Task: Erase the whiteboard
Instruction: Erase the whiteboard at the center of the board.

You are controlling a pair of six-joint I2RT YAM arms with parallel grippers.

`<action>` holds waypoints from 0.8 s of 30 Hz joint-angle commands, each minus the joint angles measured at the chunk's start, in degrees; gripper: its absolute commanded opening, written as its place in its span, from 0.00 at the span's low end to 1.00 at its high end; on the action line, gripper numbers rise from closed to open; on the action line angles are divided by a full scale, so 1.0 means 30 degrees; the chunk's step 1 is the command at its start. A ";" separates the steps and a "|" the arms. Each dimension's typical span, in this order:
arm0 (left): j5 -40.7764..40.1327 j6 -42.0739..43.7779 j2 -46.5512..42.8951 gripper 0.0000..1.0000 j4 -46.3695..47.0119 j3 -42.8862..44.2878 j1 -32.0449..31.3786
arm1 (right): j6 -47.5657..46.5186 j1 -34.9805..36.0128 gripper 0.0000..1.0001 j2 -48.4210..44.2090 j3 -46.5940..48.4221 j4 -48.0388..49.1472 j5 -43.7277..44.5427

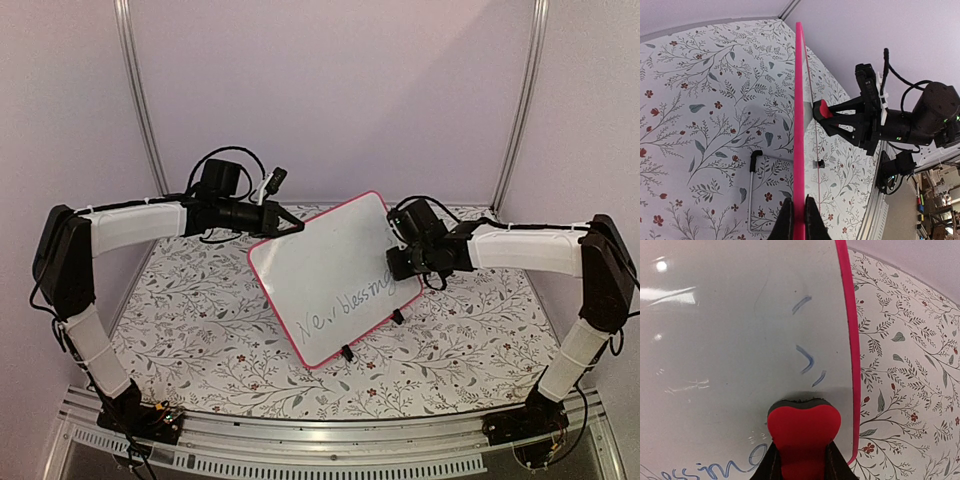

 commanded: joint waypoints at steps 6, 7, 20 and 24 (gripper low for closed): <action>-0.0468 0.0987 -0.0042 0.00 -0.0075 -0.0026 -0.0397 | 0.0378 0.0974 0.00 -0.0162 -0.0473 -0.0663 -0.0927; -0.0471 0.0952 -0.0059 0.00 -0.0086 -0.0026 -0.0393 | 0.0400 0.1022 0.00 -0.0162 -0.0473 -0.0694 -0.0918; -0.0478 0.0954 -0.0109 0.00 -0.0094 -0.0054 -0.0413 | 0.0377 0.1208 0.00 -0.1170 0.0219 -0.1184 -0.0294; -0.0500 0.0942 -0.0104 0.00 -0.0086 -0.0052 -0.0406 | -0.0058 0.1105 0.00 -0.1742 0.1281 -0.1336 0.0976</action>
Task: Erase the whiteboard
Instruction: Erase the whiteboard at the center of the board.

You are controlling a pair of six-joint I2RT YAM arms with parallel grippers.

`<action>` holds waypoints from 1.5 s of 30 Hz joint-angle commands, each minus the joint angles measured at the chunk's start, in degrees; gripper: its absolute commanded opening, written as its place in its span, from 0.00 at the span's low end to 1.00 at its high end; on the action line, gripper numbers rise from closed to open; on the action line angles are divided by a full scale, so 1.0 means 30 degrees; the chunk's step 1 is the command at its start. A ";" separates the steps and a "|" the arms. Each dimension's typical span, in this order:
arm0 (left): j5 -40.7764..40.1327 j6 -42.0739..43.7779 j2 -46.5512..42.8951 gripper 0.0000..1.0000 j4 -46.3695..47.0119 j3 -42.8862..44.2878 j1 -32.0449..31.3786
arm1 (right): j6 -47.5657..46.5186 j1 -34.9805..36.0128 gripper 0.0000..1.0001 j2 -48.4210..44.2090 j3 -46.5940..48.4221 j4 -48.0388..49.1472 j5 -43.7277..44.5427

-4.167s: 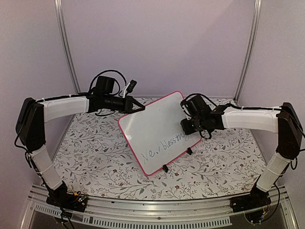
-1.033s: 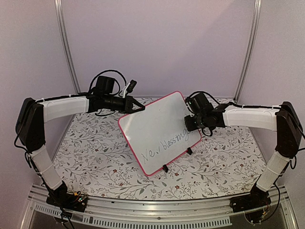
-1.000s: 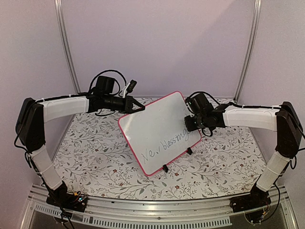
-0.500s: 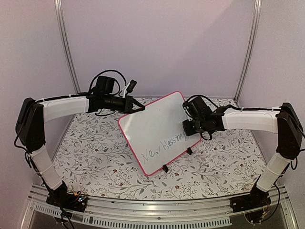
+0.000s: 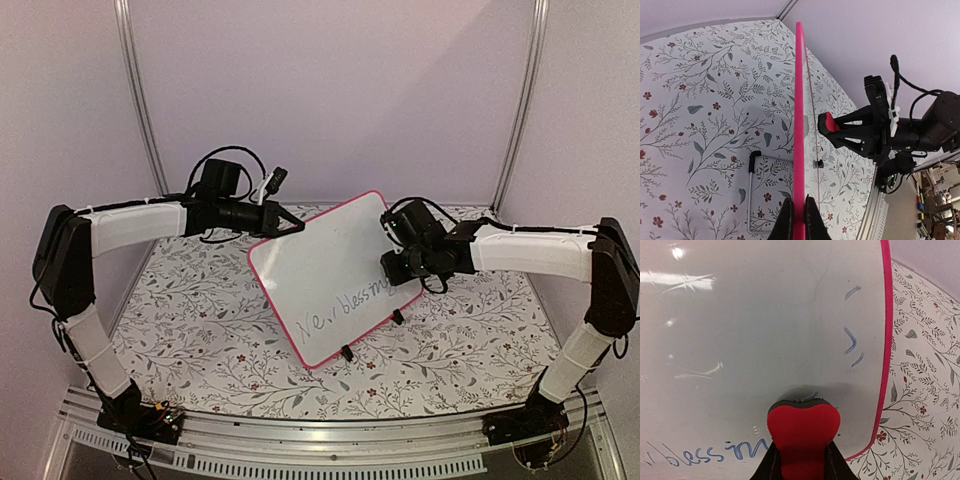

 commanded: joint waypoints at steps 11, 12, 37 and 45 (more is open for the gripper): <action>-0.0483 0.0858 -0.0070 0.00 -0.0123 -0.0026 -0.0426 | -0.1922 -0.1616 0.00 -0.0428 0.4133 0.0051 0.1994; -0.0477 0.0859 -0.0053 0.00 -0.0122 -0.0026 -0.0423 | -0.2107 -0.1665 0.00 -0.0102 0.4401 0.0084 0.1994; -0.0410 0.0832 0.0138 0.00 -0.0139 0.0013 -0.0351 | -0.2174 -0.2128 0.00 0.1952 0.3210 0.0351 0.0164; -0.0414 0.0839 0.0079 0.00 -0.0144 -0.0022 -0.0374 | -0.1968 -0.2136 0.00 0.1654 0.1740 0.0467 0.0081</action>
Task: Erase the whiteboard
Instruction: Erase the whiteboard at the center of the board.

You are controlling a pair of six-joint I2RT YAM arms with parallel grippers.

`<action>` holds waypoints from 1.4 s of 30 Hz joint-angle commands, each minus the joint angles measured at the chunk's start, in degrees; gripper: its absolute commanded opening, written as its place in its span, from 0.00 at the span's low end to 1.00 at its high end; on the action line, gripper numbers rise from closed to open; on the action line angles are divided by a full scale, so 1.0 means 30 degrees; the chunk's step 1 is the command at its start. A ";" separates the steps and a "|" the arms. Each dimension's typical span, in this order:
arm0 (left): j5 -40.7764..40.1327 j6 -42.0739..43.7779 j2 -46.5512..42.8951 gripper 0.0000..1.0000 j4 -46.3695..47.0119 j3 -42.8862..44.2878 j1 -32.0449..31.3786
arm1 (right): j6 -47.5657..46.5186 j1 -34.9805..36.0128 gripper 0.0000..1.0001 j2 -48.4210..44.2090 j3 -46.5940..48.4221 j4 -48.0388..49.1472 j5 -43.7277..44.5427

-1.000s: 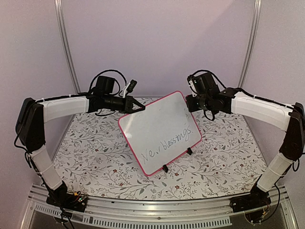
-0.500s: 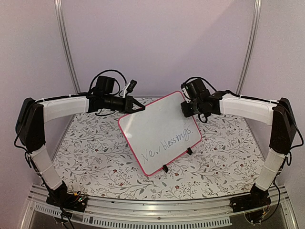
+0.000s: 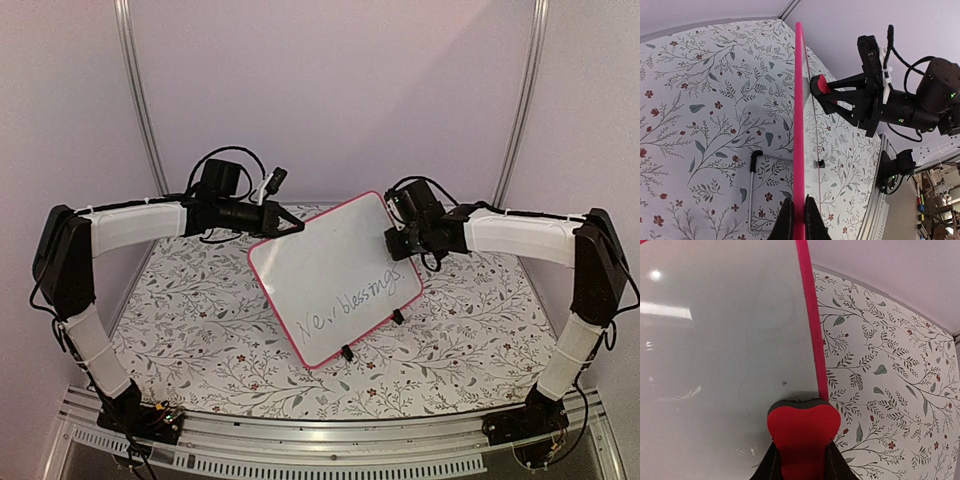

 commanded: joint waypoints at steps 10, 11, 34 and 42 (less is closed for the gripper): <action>-0.0412 0.0896 0.0120 0.00 -0.0088 0.0021 -0.0368 | 0.0522 -0.0118 0.00 -0.0905 -0.2112 -0.0311 -0.0974; -0.0416 0.0895 0.0125 0.00 -0.0080 0.0013 -0.0376 | 0.0533 -0.0132 0.00 -0.0953 -0.2150 -0.0331 -0.1023; -0.0402 0.0911 0.0169 0.00 -0.0088 0.0033 -0.0347 | -0.0688 -0.0440 0.00 0.0217 0.2844 -0.0566 0.0116; -0.0382 0.0910 0.0114 0.00 -0.0084 0.0040 -0.0320 | -0.0371 -0.0615 0.00 0.1329 0.1969 -0.0538 -0.0861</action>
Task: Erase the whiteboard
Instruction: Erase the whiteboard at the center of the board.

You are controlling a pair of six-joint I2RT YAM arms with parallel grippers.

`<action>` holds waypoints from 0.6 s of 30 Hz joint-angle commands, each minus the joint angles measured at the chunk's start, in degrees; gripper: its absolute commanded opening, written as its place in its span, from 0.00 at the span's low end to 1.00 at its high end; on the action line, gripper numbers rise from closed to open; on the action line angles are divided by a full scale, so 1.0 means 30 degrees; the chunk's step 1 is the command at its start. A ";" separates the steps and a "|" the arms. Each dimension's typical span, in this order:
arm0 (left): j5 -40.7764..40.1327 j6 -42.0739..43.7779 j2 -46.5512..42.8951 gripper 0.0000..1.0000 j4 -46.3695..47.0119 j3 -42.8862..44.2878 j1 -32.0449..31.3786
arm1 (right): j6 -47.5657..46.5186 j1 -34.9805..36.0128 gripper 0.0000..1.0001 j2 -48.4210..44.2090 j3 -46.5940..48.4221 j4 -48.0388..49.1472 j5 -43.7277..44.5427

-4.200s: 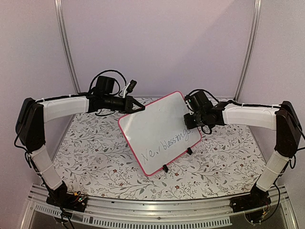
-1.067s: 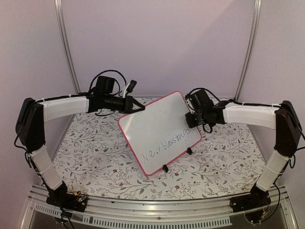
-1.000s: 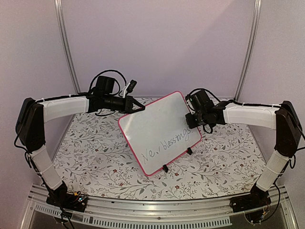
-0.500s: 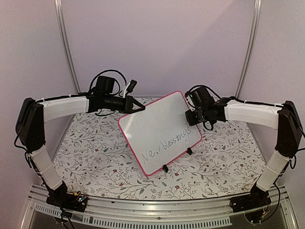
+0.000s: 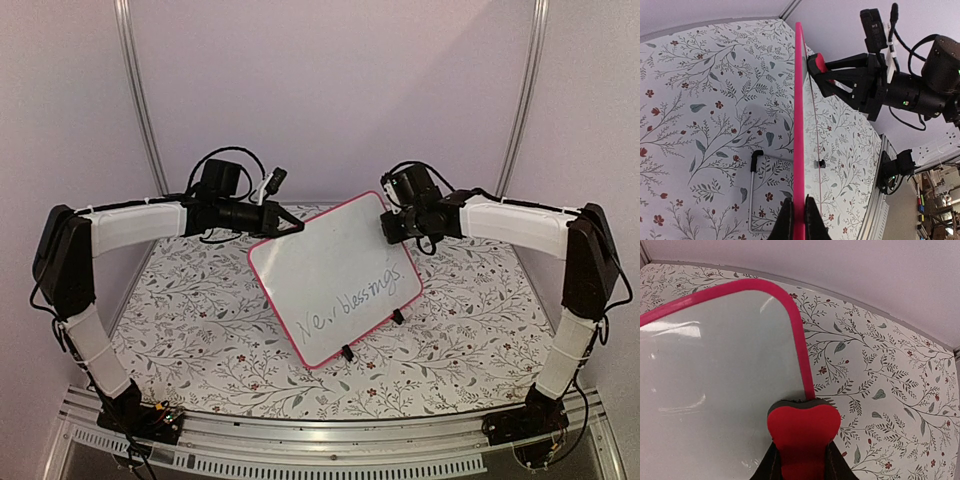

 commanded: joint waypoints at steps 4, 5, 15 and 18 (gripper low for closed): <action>-0.0334 0.0839 0.0190 0.00 -0.0110 0.0038 -0.0318 | 0.0405 -0.0120 0.00 -0.0161 -0.2038 0.0175 -0.0742; -0.0330 0.0825 0.0210 0.00 -0.0123 0.0033 -0.0329 | 0.0488 -0.0120 0.00 -0.0274 -0.2325 0.0238 -0.0724; -0.0388 0.0819 0.0138 0.00 -0.0134 0.0007 -0.0347 | 0.0845 -0.0120 0.00 -0.1211 -0.4167 0.0344 -0.0948; -0.0380 0.0818 0.0138 0.00 -0.0125 0.0022 -0.0347 | 0.0942 -0.0120 0.00 -0.1473 -0.4536 0.0327 -0.1074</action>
